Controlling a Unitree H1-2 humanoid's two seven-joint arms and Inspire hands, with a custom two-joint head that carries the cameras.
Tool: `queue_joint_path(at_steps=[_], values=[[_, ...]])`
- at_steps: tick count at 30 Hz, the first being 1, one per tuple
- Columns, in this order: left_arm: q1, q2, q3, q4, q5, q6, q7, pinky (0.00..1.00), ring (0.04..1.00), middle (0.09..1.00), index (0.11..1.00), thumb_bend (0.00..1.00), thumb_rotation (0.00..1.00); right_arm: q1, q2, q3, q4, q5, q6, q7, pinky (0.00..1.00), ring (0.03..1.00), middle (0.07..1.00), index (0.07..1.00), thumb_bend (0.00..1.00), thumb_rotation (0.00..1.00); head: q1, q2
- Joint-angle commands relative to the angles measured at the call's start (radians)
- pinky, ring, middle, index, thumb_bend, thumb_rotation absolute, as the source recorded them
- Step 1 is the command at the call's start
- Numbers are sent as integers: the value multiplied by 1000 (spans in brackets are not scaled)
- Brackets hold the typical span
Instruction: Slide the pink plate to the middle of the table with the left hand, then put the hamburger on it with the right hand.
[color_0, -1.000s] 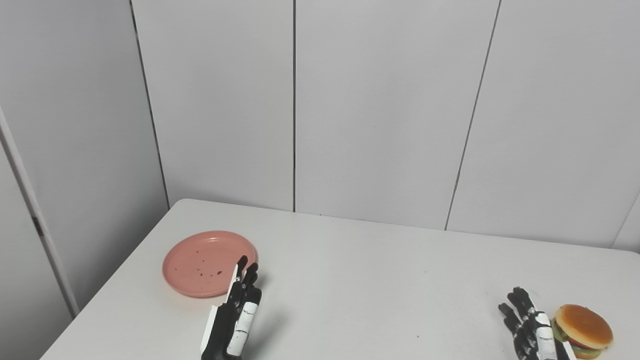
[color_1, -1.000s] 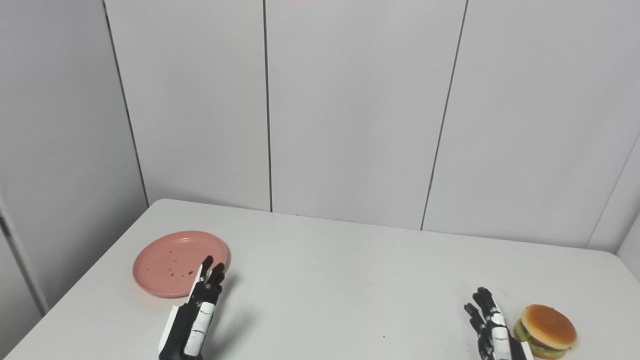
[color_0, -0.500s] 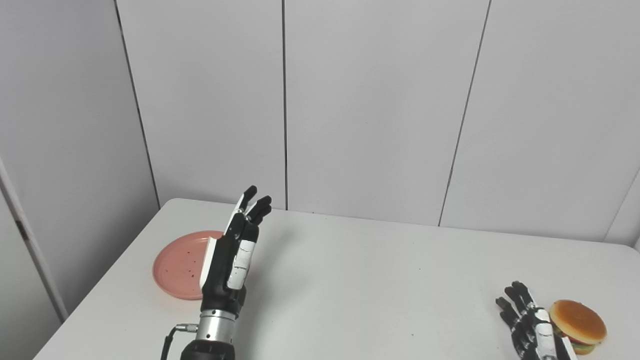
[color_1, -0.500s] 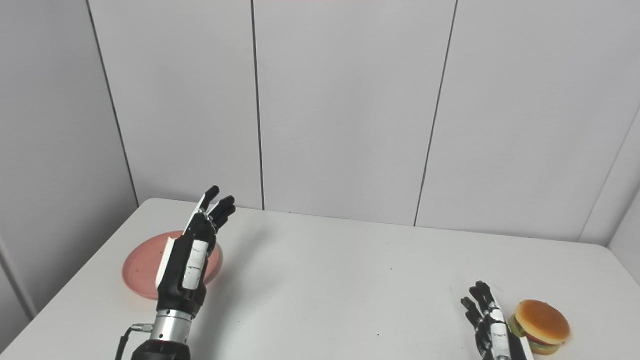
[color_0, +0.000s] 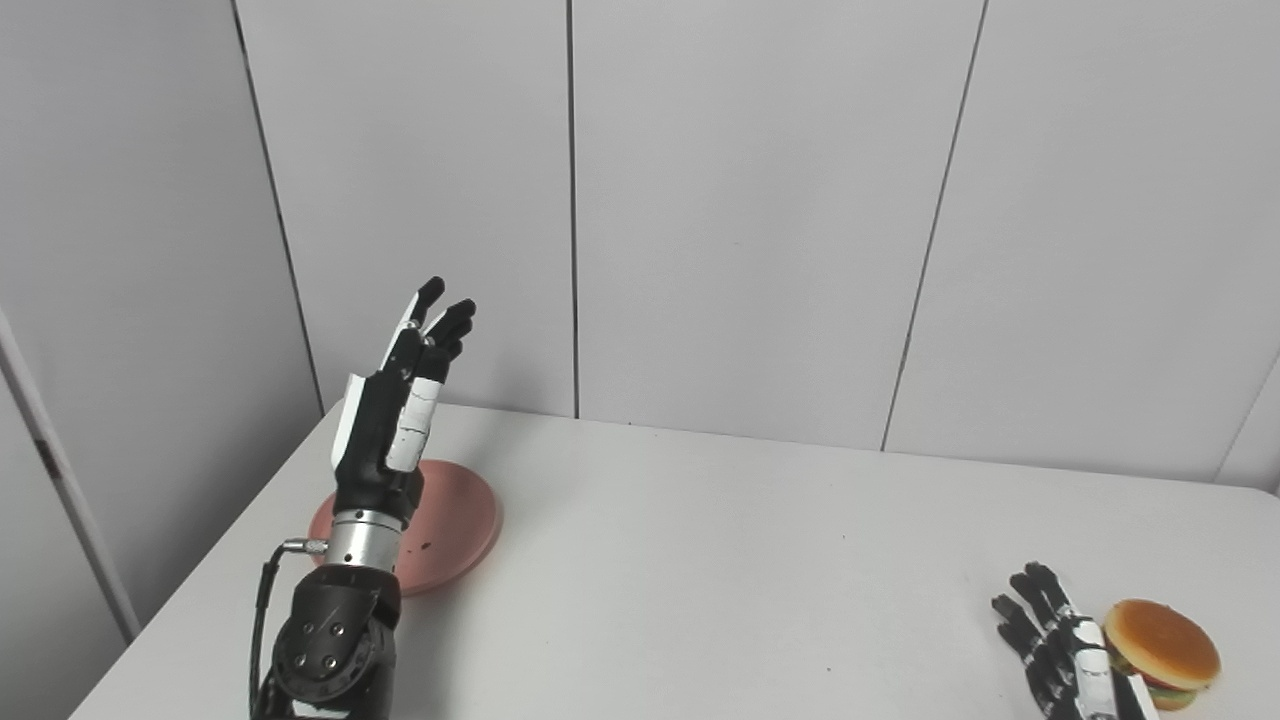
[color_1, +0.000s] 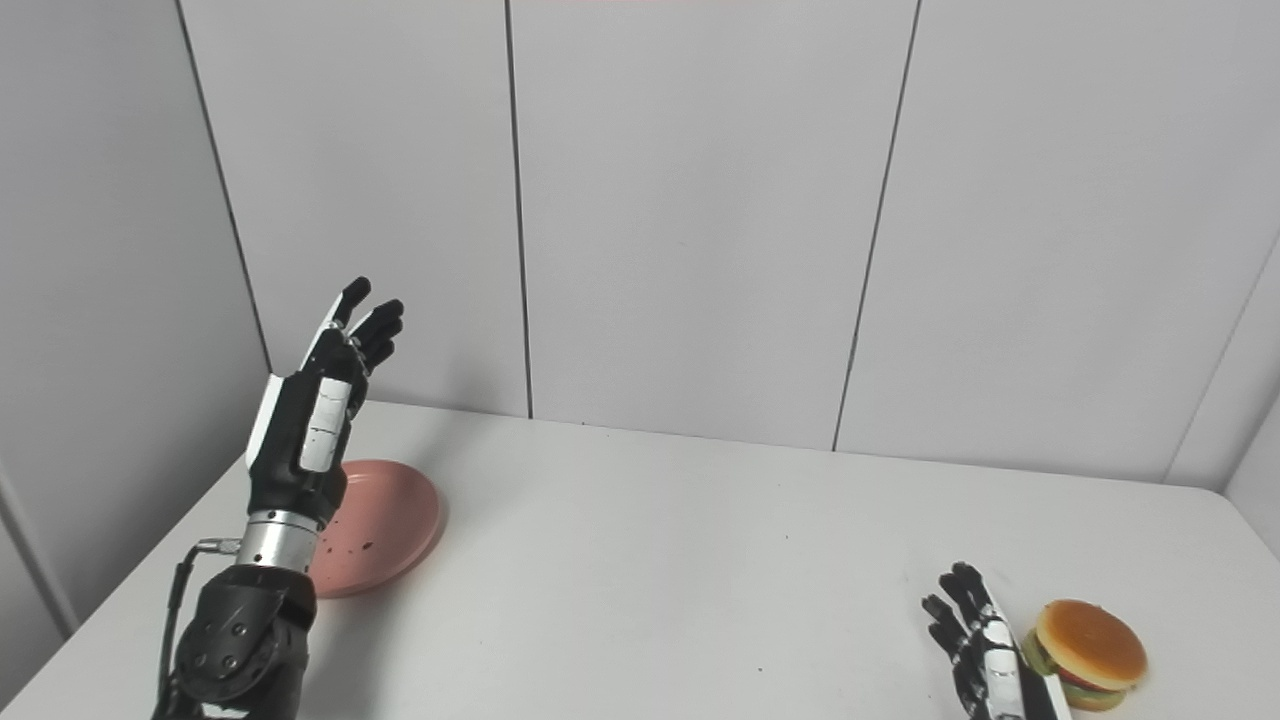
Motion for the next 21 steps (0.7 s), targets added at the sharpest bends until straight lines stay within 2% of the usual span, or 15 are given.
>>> queue_joint_path(at_steps=[1, 6, 9, 12, 17, 21], values=[[-72, 60, 21, 22, 3, -26, -2, 974, 913, 896, 933, 1000, 917, 83, 23, 5, 47, 2, -22, 1, 937, 897, 933, 924, 799, 1000, 1, 1], [-105, 124, 55, 152, -33, -67, -16, 974, 922, 902, 924, 998, 910, 86, 20, 6, 41, 3, -17, 4, 943, 902, 937, 929, 797, 1000, 1, 8], [-125, 143, 78, 237, -53, -105, -15, 963, 914, 888, 908, 1000, 889, 86, 20, 5, 40, 8, -14, 6, 946, 901, 938, 931, 794, 1000, 1, 10], [-158, 170, 105, 364, -94, -165, -32, 959, 912, 880, 881, 1000, 878, 87, 20, 5, 40, 6, -17, 5, 945, 900, 936, 931, 794, 1000, 1, 13], [-201, 213, 135, 534, -150, -214, -76, 991, 929, 892, 880, 1000, 917, 91, 21, 6, 32, 4, -14, 3, 942, 898, 932, 927, 782, 1000, -4, 18], [-227, 241, 153, 654, -186, -262, -110, 974, 939, 915, 904, 1000, 932, 92, 21, 7, 30, 0, -15, 1, 933, 894, 929, 927, 794, 1000, -4, 18]])
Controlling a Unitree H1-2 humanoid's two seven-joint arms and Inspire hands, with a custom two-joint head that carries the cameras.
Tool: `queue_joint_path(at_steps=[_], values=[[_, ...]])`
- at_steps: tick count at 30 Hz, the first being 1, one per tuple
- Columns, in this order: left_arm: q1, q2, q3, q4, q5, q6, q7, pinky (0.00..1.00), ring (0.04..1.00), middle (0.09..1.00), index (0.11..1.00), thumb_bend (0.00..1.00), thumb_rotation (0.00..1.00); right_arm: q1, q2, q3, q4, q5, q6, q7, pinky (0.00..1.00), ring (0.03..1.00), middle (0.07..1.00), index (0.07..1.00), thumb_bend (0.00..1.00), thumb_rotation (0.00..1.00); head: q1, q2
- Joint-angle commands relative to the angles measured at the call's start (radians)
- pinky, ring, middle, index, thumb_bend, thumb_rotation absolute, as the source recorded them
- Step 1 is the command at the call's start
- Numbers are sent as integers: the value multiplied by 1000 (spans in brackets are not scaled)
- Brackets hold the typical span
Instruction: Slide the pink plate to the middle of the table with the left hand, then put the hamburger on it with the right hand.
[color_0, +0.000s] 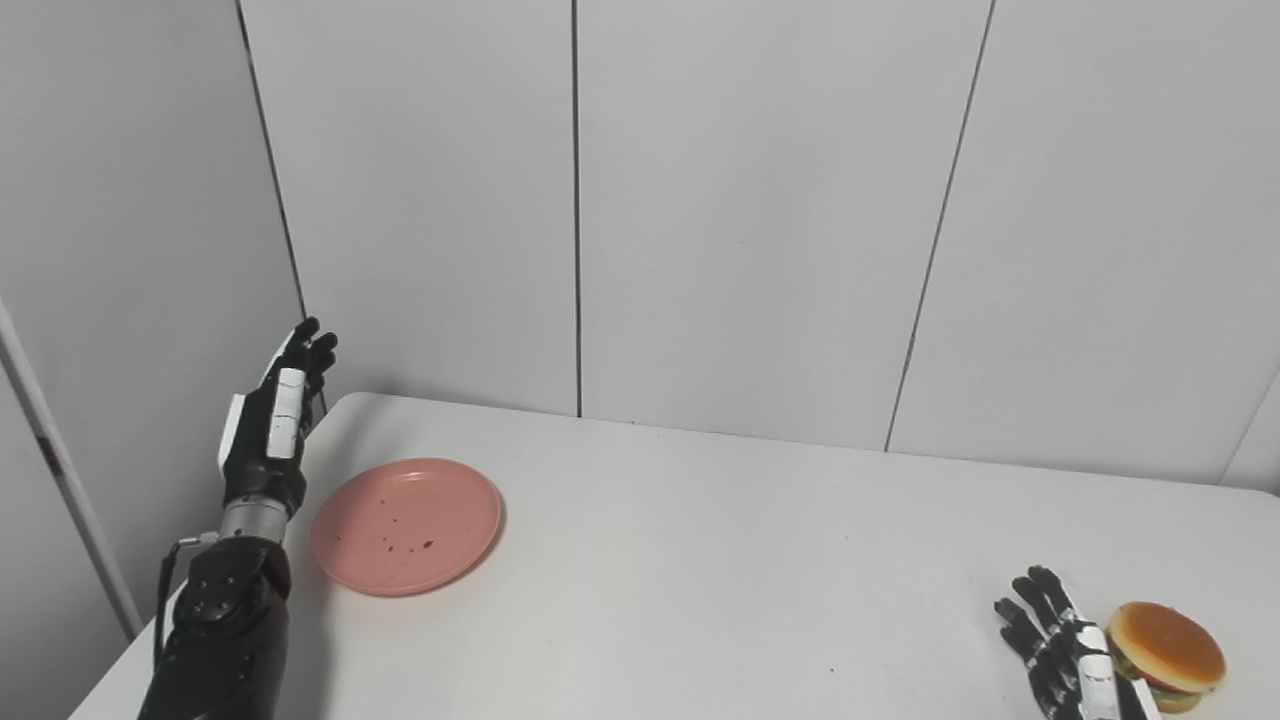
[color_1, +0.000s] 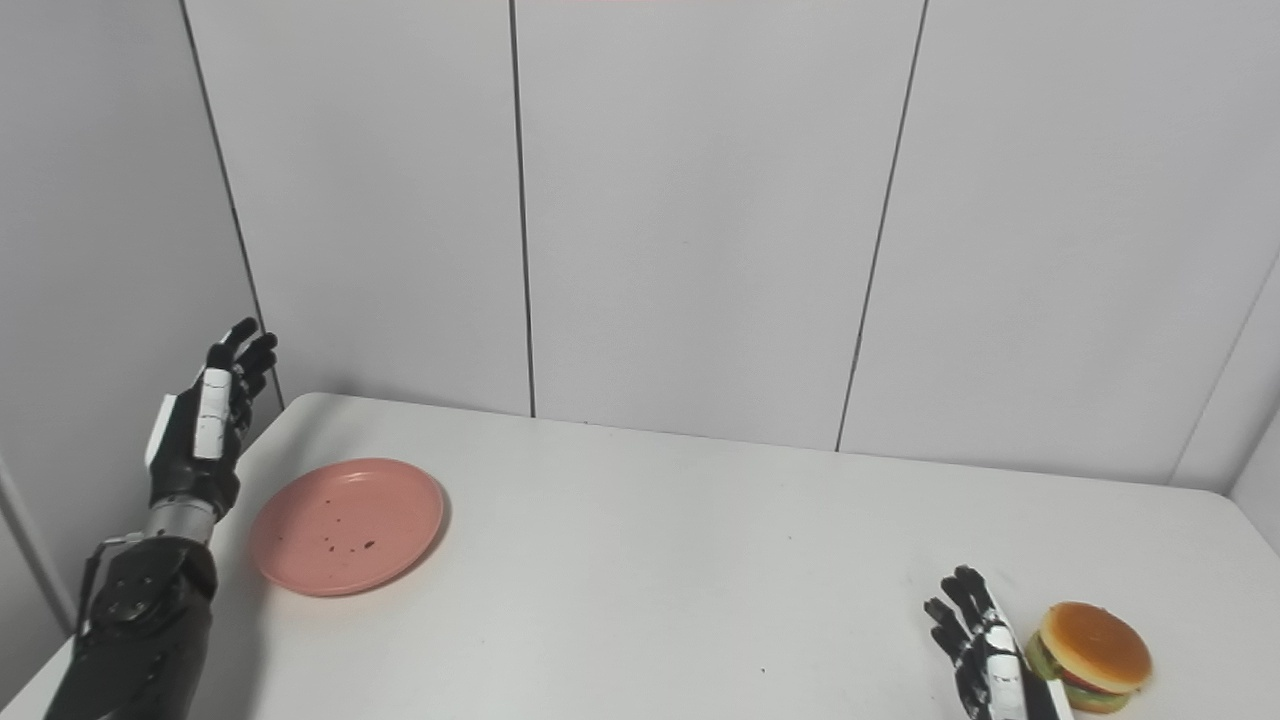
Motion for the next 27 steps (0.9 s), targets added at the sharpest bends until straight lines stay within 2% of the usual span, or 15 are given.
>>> queue_joint_path(at_steps=[1, 6, 11, 17, 19, 24, 27], values=[[-64, 41, 11, 20, -22, -66, -27, 967, 945, 922, 907, 1000, 932, 80, 22, 5, 46, 0, -13, -1, 932, 894, 929, 926, 796, 1000, 1, 1], [-83, 62, 22, 159, -58, -112, -73, 996, 979, 951, 931, 1000, 935, 80, 22, 3, 44, 3, -9, -2, 930, 892, 929, 925, 798, 1000, 0, 3], [-109, 87, 29, 308, -63, -161, -97, 995, 957, 941, 920, 1000, 942, 84, 18, 4, 32, 2, -4, -1, 937, 895, 934, 930, 789, 1000, 1, 12], [-119, 99, 32, 401, -61, -164, -104, 999, 939, 913, 917, 956, 943, 85, 20, 3, 31, 1, -2, -6, 934, 894, 932, 930, 786, 1000, -6, 13], [-120, 99, 29, 418, -58, -165, -106, 1000, 940, 902, 902, 985, 917, 86, 22, 3, 29, 0, -2, -8, 927, 889, 930, 928, 779, 1000, -7, 15], [-126, 91, 35, 454, -72, -165, -135, 881, 919, 889, 901, 998, 861, 87, 26, 3, 25, -4, -3, -16, 918, 888, 924, 922, 776, 1000, -9, 17], [-139, 91, 26, 494, -73, -158, -137, 918, 931, 899, 911, 1000, 855, 89, 28, 4, 22, -8, -7, -19, 918, 889, 924, 922, 777, 1000, -12, 22]])
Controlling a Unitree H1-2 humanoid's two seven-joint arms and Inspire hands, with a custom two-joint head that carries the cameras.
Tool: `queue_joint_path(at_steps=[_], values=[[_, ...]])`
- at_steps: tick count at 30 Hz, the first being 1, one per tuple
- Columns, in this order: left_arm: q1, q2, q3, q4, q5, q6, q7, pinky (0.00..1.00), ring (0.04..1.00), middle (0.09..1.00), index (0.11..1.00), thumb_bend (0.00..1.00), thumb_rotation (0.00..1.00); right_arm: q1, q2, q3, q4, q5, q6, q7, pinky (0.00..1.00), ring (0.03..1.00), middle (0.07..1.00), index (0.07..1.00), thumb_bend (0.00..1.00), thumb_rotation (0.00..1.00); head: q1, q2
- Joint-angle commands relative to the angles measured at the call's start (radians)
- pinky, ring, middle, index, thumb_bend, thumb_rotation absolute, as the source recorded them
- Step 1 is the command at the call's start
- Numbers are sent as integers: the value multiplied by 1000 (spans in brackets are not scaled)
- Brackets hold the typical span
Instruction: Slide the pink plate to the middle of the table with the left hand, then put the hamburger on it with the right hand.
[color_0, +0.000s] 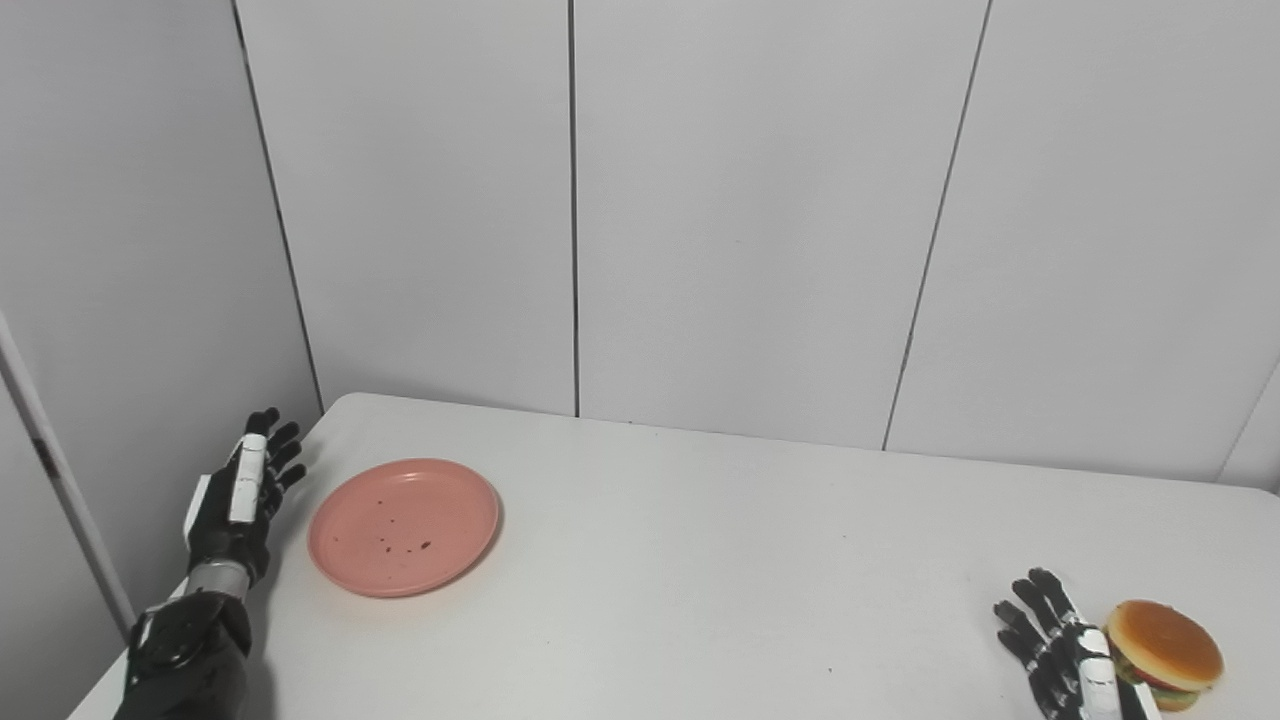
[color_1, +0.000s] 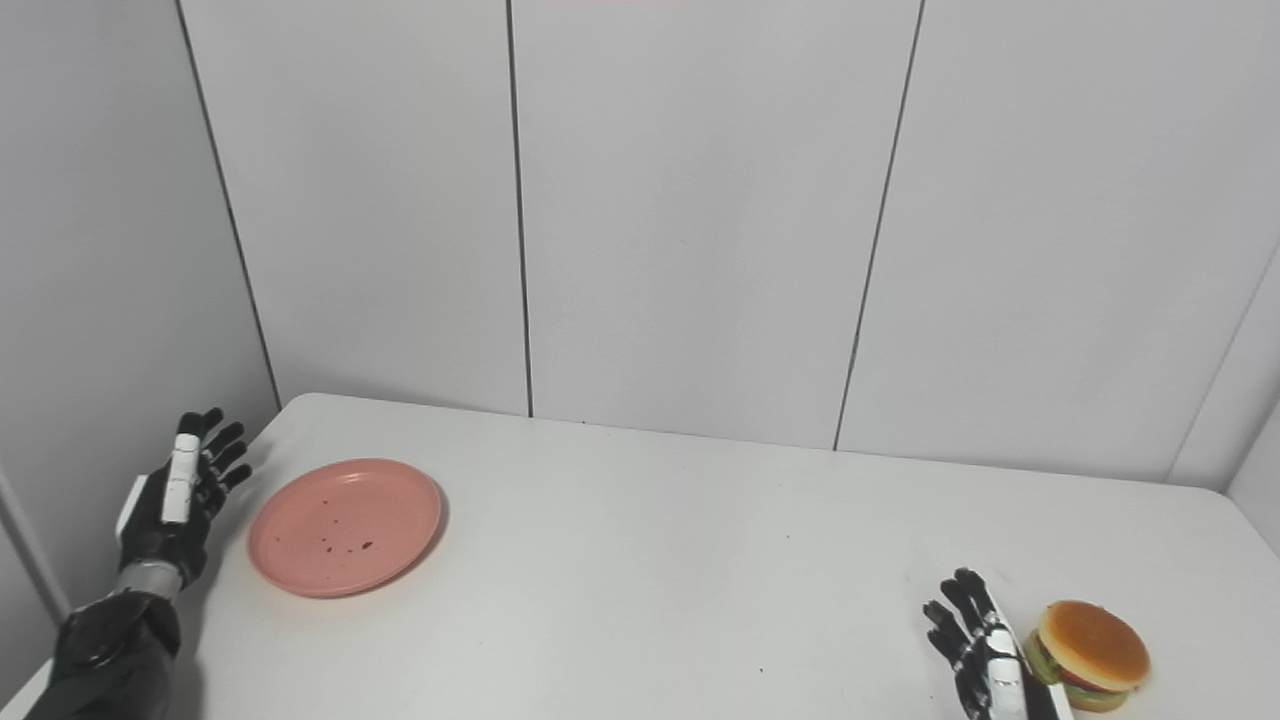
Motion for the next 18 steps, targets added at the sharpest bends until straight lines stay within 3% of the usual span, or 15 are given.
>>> queue_joint_path(at_steps=[1, 8, 18], values=[[-71, 27, -3, 5, -2, -32, -15, 928, 922, 895, 907, 1000, 856, 75, 24, 5, 40, -4, -6, -7, 920, 890, 924, 922, 775, 1000, -2, 3], [-75, 18, -33, 24, 25, -37, 13, 847, 868, 868, 880, 966, 899, 77, 27, 10, 29, -4, -2, -15, 917, 889, 922, 917, 772, 1000, -7, 7], [-79, 5, -46, 37, 34, -37, -8, 744, 818, 815, 807, 985, 877, 79, 31, 15, 18, -8, 11, -24, 912, 884, 916, 911, 781, 1000, -13, 13]])
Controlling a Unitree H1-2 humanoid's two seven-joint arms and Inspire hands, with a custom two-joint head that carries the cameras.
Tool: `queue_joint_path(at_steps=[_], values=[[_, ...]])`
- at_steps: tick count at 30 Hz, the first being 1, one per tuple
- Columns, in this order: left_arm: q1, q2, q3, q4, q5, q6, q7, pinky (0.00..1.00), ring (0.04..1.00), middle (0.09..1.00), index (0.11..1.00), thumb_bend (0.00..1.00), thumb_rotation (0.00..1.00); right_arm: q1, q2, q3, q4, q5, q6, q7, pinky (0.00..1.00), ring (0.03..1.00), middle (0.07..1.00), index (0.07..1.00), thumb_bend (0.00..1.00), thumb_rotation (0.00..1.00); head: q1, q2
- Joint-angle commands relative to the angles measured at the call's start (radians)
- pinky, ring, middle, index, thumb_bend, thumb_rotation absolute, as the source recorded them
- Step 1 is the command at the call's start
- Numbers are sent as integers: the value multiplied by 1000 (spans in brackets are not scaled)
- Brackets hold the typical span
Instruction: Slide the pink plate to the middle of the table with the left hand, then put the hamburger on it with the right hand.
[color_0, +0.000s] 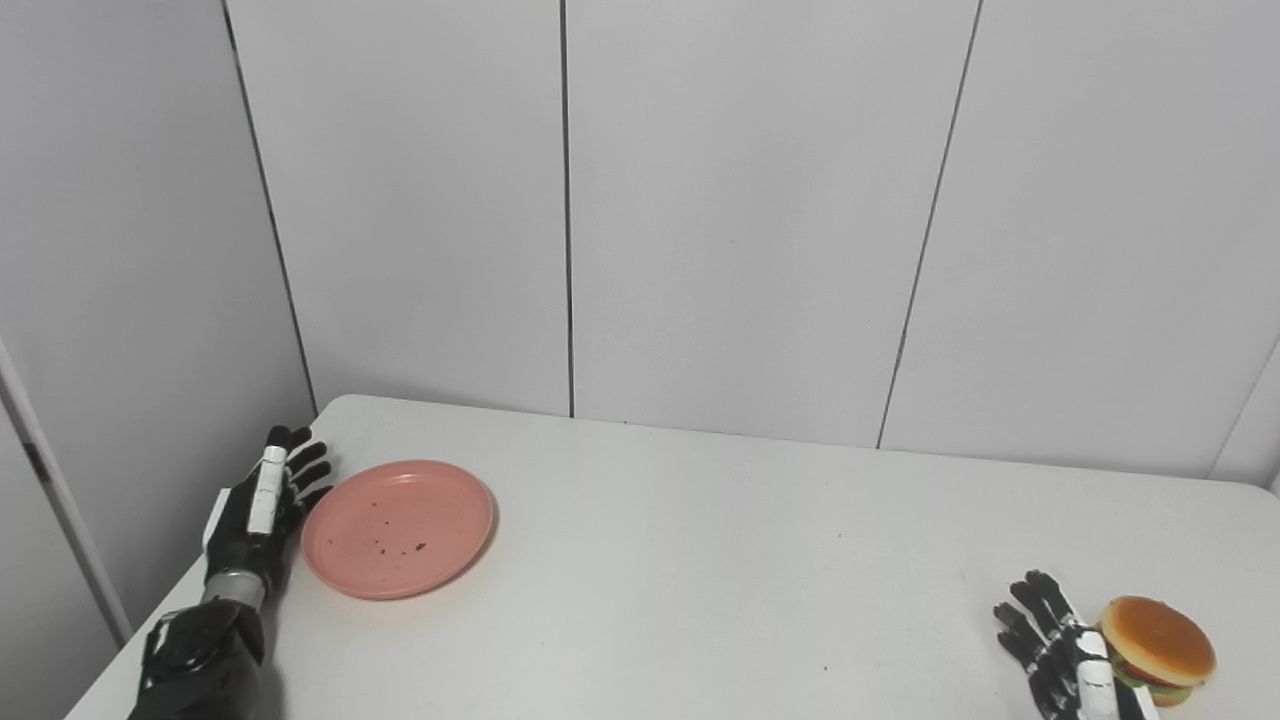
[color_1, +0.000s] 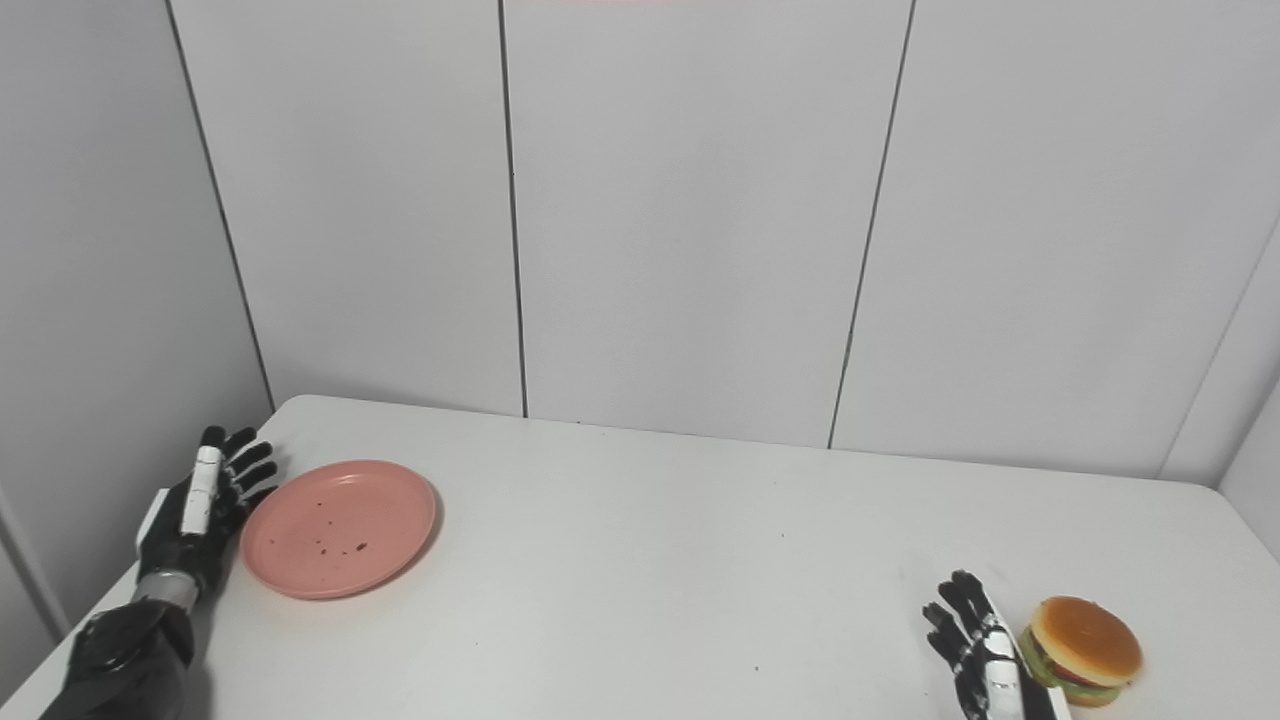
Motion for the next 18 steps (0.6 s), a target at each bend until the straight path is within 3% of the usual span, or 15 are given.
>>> queue_joint_path(at_steps=[1, 18], values=[[-58, 14, -11, -10, 12, -33, -11, 741, 814, 806, 802, 983, 882, 61, 24, 10, 40, 3, 9, 1, 914, 884, 917, 912, 782, 1000, -1, 1], [-62, -52, -43, -30, 5, -28, -56, 765, 832, 822, 846, 960, 886, 71, 32, 16, 7, -7, 29, -11, 907, 869, 911, 915, 798, 1000, -16, 17]])
